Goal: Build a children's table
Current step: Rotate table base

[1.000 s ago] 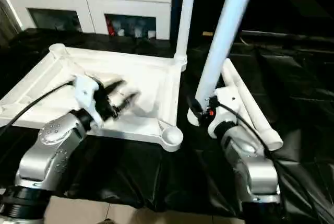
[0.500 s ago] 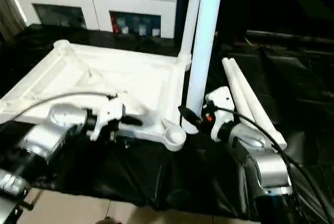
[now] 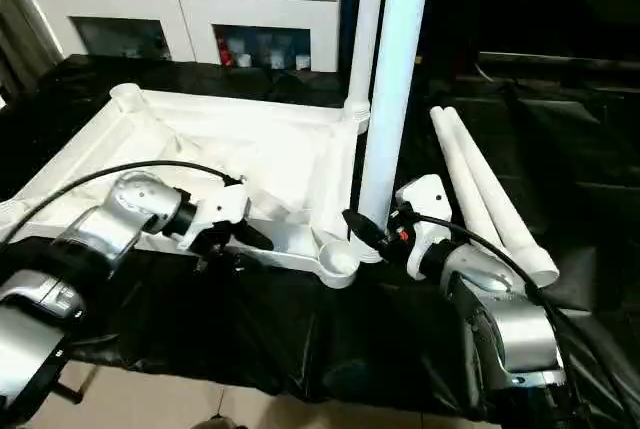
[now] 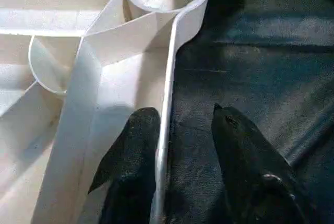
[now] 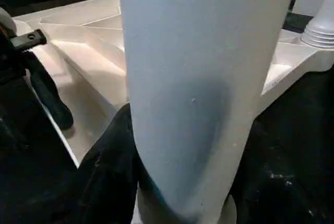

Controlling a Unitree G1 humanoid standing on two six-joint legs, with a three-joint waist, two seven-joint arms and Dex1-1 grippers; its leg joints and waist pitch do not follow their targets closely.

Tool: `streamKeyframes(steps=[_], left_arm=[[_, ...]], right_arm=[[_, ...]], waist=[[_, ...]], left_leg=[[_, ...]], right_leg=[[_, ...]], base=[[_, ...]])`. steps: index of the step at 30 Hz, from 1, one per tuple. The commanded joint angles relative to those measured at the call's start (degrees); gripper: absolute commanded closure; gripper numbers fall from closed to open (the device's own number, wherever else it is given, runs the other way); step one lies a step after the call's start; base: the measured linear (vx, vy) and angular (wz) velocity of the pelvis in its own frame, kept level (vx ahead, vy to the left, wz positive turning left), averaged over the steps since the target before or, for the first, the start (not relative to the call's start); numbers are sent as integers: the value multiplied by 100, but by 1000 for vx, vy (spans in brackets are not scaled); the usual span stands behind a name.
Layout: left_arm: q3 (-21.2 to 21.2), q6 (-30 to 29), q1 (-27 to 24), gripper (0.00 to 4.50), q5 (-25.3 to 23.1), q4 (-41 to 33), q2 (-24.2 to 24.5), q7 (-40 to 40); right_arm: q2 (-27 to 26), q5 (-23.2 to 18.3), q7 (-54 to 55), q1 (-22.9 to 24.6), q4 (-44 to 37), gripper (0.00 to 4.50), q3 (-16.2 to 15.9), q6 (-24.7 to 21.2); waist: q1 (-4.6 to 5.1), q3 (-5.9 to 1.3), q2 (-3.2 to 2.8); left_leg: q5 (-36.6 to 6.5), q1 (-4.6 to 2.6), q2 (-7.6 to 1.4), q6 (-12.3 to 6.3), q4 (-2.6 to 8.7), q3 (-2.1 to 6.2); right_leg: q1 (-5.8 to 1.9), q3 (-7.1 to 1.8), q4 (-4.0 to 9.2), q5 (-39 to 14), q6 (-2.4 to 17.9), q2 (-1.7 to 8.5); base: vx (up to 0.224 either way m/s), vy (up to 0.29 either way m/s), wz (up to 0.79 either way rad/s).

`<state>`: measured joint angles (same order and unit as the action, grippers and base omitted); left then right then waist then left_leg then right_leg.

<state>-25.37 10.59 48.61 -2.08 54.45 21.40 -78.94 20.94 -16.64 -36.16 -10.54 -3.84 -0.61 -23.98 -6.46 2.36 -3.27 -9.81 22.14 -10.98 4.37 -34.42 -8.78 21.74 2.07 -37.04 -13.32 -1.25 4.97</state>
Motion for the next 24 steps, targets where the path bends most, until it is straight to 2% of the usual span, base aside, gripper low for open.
streamKeyframes(steps=[1,3,4,6,8,10,12,14,16,17,18,19,21,22,23,24], left_arm=[[-25,135,143,302,-138,214,-15,65],[-8,237,193,327,-186,379,-60,149],[7,266,220,333,-201,461,-83,189],[25,336,263,337,-226,595,-115,223],[17,496,323,373,-335,805,-144,276],[22,538,341,377,-367,868,-153,279],[30,545,346,383,-372,889,-157,284],[153,479,374,416,-286,967,-199,260],[512,40,407,423,91,989,-333,139],[544,-226,347,423,145,876,-309,94],[542,-245,339,433,138,868,-303,90],[522,-373,212,443,117,710,-243,92],[570,-706,38,443,167,467,-223,246],[647,-1082,-158,443,197,195,-240,608],[663,-1111,-191,443,201,146,-251,687],[728,-1204,-304,443,216,-20,-290,968]], right_arm=[[9,43,29,56,-153,259,-54,119],[2,28,32,73,-199,259,-59,101],[7,23,26,79,-218,259,-62,94],[20,21,12,86,-232,259,-65,94],[37,33,-3,79,-203,259,-79,118],[40,48,-11,84,-209,259,-87,124],[41,54,-13,87,-219,259,-92,122],[48,62,-21,101,-273,259,-102,116],[47,34,-12,106,-318,259,-72,91],[17,-21,-4,76,-294,259,-27,63],[13,-28,-2,72,-291,259,-21,58],[-36,-59,61,9,-243,259,22,2],[-93,-58,147,-80,-168,259,45,-50],[-151,-47,200,-183,-72,259,51,-46],[-155,-47,200,-199,-58,259,52,-42],[-178,-49,206,-245,-9,259,48,-41]], waist=[[-10,-388,19],[-11,-388,7],[-13,-388,-14],[-10,-385,-12],[-8,-381,-22],[-8,-383,-47],[-2,-382,-33],[-1,-376,-34],[-9,-373,-37],[-16,-373,1],[-23,-368,-3],[-15,-359,46],[-9,-357,25],[47,-361,10],[66,-357,85],[63,-357,54]], left_leg=[[-1024,-101,-104,5,373,-2],[-992,-95,-101,-38,371,-3],[-1001,-95,-105,-49,371,1],[-1041,-98,-108,-43,377,0],[-1099,-98,-106,-28,384,4],[-1106,-96,-110,-16,384,10],[-1117,-99,-113,-8,390,13],[-1119,-98,-107,-21,389,6],[-1122,-104,-110,-33,389,-1],[-1119,-106,-111,-57,387,-7],[-1124,-108,-115,-98,386,-9],[-1117,-97,-126,-131,405,-11],[-1065,-72,-130,-134,416,6],[-1026,-63,-122,-146,411,9],[-1036,-65,-124,-174,416,-2],[-1043,-72,-119,-178,407,-2]], right_leg=[[-298,-162,430,332,1505,263],[-296,-162,436,323,1493,264],[-294,-162,438,299,1495,267],[-291,-162,448,240,1501,268],[-292,-161,460,195,1506,265],[-293,-163,454,215,1502,272],[-292,-162,452,253,1504,268],[-291,-162,459,229,1506,268],[-284,-164,461,205,1557,275],[-281,-165,455,154,1589,281],[-266,-165,461,77,1605,287],[-271,-165,473,4,1586,285],[-289,-157,452,-37,1562,297],[-275,-143,441,23,1565,286],[-274,-141,462,4,1573,284],[-268,-145,460,-50,1579,288]], base=[[0,0,0],[0,0,0],[0,0,0],[0,0,0],[0,0,0],[0,0,0],[0,0,0],[0,0,0],[0,0,0],[0,0,0],[0,0,0],[0,0,0],[0,0,0],[0,0,0],[0,0,0],[0,0,0]])
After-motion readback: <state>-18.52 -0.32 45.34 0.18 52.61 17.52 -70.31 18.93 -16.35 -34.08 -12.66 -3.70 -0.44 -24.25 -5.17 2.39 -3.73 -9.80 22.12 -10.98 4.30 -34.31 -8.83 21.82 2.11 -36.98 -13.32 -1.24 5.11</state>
